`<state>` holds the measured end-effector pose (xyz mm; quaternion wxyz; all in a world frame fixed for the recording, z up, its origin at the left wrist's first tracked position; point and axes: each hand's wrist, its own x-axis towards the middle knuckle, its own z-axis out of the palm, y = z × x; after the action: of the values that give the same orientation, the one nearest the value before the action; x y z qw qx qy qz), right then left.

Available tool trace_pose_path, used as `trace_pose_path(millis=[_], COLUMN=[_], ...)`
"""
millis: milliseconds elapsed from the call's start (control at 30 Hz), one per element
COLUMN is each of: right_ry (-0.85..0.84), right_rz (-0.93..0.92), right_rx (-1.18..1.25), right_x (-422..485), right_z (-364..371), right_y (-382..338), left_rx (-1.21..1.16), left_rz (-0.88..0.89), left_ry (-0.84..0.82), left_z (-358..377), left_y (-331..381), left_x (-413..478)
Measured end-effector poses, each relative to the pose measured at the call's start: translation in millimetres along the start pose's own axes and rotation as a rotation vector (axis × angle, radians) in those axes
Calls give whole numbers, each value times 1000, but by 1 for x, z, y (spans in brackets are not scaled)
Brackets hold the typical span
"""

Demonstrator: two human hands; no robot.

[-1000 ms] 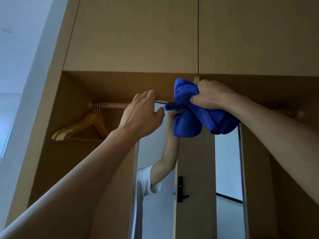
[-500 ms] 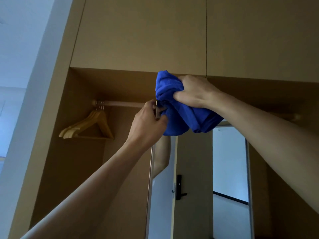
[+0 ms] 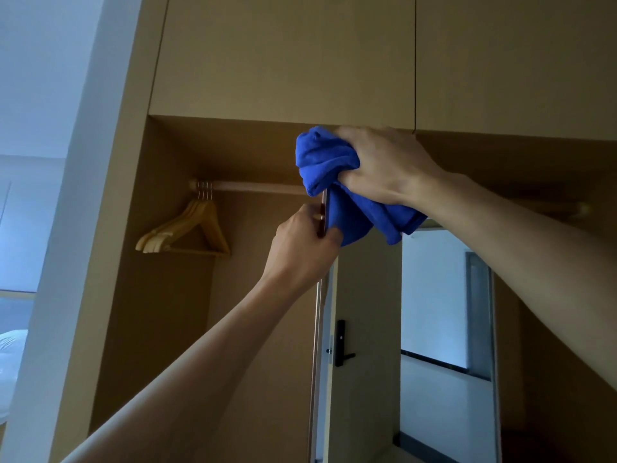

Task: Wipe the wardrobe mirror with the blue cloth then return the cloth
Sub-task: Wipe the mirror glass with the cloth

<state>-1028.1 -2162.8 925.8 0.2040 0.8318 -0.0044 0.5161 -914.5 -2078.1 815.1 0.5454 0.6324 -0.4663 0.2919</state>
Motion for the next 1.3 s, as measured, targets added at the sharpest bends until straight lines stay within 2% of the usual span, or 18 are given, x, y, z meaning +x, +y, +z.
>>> trace_pose_path(millis=[267, 467, 1000, 1300], right_ry=[4, -29, -155, 4], right_rz=[-113, -211, -340, -279], right_rx=[-195, -323, -274, -335], right_x=[-10, -22, -91, -66], right_z=[2, 7, 48, 42], right_y=[-17, -28, -50, -48], left_rx=[-79, -174, -282, -235], left_rz=[-52, -156, -367, -391], left_ry=[-36, -84, -103, -112], left_z=[-6, -1, 22, 28], left_y=[-10, -25, -56, -63], left_x=[-27, -52, -130, -157])
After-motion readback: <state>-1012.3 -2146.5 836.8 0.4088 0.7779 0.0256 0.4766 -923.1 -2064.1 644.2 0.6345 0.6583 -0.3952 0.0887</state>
